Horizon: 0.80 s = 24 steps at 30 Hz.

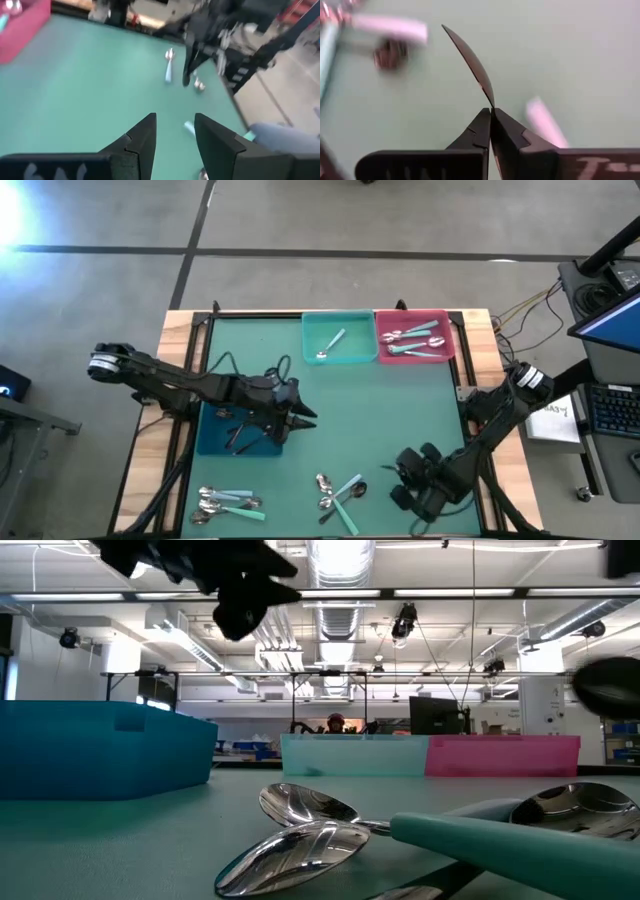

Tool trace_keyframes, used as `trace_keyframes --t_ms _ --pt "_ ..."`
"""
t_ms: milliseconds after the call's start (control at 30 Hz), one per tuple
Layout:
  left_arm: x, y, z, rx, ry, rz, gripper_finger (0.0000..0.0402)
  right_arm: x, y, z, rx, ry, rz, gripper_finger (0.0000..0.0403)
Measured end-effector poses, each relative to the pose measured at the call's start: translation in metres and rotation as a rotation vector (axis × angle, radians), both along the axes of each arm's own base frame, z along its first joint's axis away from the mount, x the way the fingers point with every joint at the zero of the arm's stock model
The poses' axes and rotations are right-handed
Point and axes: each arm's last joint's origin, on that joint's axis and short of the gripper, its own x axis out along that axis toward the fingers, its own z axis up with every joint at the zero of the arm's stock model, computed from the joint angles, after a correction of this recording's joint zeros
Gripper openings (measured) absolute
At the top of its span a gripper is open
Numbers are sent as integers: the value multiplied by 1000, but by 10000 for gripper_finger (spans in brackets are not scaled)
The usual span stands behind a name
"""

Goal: Sort silverware by color (type)
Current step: Put the bottom right black spoon into the dark blue bin

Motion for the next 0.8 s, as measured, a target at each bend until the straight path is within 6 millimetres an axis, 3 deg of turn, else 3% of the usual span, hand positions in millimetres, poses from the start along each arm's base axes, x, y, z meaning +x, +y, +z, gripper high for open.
trace_keyframes --t_ms 100,267,533,800 --pt "5 -5 -7 27 -2 -24 118 17 -7 13 -96 -99 27 7" --pt "19 -31 -8 116 -208 -118 118 45 -24 35 -309 -229 57 8" --pt "33 -53 -21 220 -359 44 118 83 -40 76 -604 -388 83 8" --pt "41 -59 -27 178 -491 119 118 113 -44 107 -704 -520 167 8"
